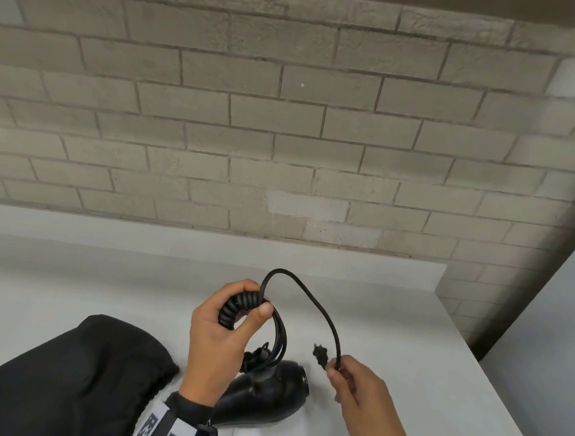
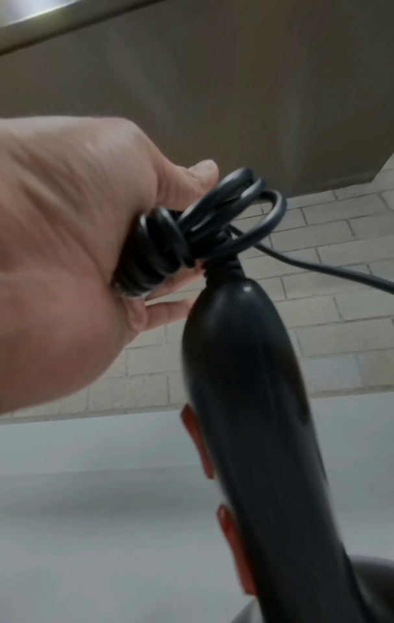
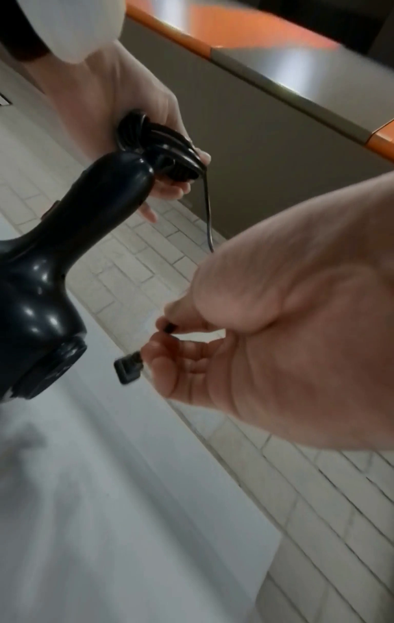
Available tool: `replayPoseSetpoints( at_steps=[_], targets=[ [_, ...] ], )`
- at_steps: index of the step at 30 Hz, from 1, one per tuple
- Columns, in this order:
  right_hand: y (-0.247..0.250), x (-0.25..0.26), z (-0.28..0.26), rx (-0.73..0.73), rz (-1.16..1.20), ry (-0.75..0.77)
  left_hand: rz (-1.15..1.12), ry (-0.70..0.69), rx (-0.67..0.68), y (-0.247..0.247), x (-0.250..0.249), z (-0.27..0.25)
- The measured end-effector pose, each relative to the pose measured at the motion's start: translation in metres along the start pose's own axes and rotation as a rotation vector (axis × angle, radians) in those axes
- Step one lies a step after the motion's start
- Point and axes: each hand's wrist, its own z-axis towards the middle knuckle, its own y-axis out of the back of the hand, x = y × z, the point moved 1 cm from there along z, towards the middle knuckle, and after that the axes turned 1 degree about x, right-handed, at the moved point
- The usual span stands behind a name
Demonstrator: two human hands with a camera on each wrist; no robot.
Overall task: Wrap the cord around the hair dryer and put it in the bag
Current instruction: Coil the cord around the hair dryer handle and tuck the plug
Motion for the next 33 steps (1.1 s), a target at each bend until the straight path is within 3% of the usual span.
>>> replayPoseSetpoints(
  at_steps=[4, 7, 13, 23, 29, 33],
  targets=[
    [0.006, -0.003, -0.004, -0.271, 0.125, -0.020, 0.001, 0.001, 0.021, -0.004, 0.002, -0.002],
    [0.016, 0.008, 0.001, -0.329, 0.375, -0.042, 0.017, -0.013, 0.054, -0.007, 0.001, -0.002],
    [0.014, 0.041, 0.002, -0.162, 0.886, -0.024, -0.003, -0.029, 0.074, -0.014, -0.001, -0.003],
    [-0.003, 0.067, 0.011, 0.082, 1.292, -0.155, -0.047, -0.002, 0.131, -0.016, -0.005, -0.011],
    [-0.009, 0.079, 0.008, 0.217, 1.293, -0.180, -0.071, 0.009, 0.136, -0.019, -0.006, -0.011],
    [-0.007, 0.084, 0.003, 0.134, 1.115, -0.157, -0.061, 0.015, 0.122, -0.019, -0.005, -0.013]
  ],
)
